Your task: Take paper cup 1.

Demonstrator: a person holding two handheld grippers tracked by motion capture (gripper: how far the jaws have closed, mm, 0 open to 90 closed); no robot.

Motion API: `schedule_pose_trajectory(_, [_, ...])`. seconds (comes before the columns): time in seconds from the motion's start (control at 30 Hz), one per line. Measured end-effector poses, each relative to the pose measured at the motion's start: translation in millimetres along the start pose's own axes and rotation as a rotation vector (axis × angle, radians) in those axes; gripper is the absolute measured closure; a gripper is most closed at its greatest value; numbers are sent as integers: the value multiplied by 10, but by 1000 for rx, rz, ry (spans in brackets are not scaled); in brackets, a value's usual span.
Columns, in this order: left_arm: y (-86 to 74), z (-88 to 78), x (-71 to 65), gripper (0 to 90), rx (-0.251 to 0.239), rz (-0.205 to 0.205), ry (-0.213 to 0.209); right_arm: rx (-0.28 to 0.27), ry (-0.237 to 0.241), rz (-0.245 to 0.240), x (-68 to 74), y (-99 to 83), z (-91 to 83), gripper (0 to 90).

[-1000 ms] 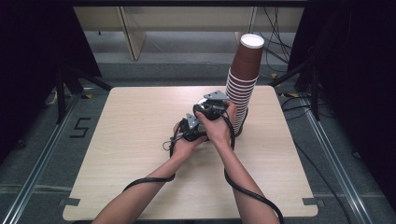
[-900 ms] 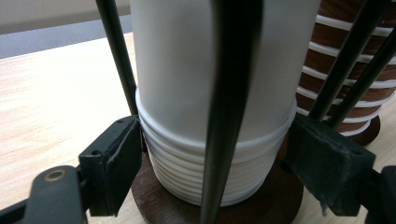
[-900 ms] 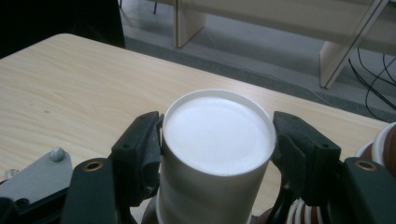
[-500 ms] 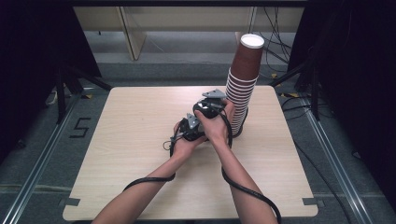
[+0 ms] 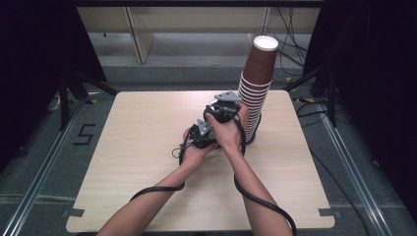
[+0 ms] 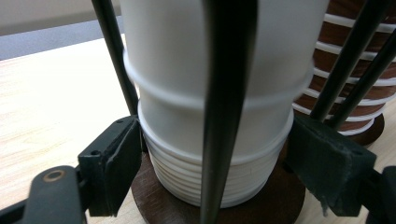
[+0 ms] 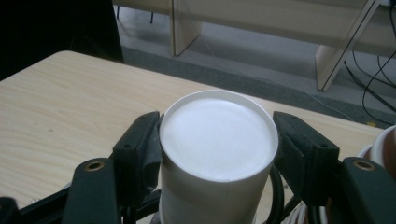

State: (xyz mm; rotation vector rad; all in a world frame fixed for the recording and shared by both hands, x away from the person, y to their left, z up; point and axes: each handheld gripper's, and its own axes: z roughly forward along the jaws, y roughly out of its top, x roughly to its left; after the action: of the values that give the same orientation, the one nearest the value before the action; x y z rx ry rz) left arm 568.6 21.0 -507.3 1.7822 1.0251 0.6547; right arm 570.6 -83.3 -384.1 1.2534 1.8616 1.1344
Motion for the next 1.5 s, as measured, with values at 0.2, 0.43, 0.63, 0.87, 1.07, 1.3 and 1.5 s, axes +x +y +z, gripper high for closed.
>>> schedule_pose_trajectory(0.2, [1,2,3,184,3,2,-3,-32,7,-3,-15,92,-85,358])
schedule_pose_trajectory(0.43, [2,4,4,183,3,5,-3,-61,11,-16,-36,190,-162,358])
schedule_pose_trajectory(0.63, [4,-1,0,182,5,-4,-3,-77,25,14,-26,262,-233,359])
schedule_pose_trajectory(0.87, [9,-2,8,179,16,2,-6,-113,26,0,-20,329,-315,359])
schedule_pose_trajectory(1.07, [9,0,8,178,16,1,-8,-138,29,-3,-12,380,-372,359])
schedule_pose_trajectory(1.3, [8,-17,13,180,17,3,-10,-171,38,-9,-10,447,-448,359])
schedule_pose_trajectory(1.5, [-2,-80,57,153,12,5,-15,-193,52,5,-30,487,-525,360])
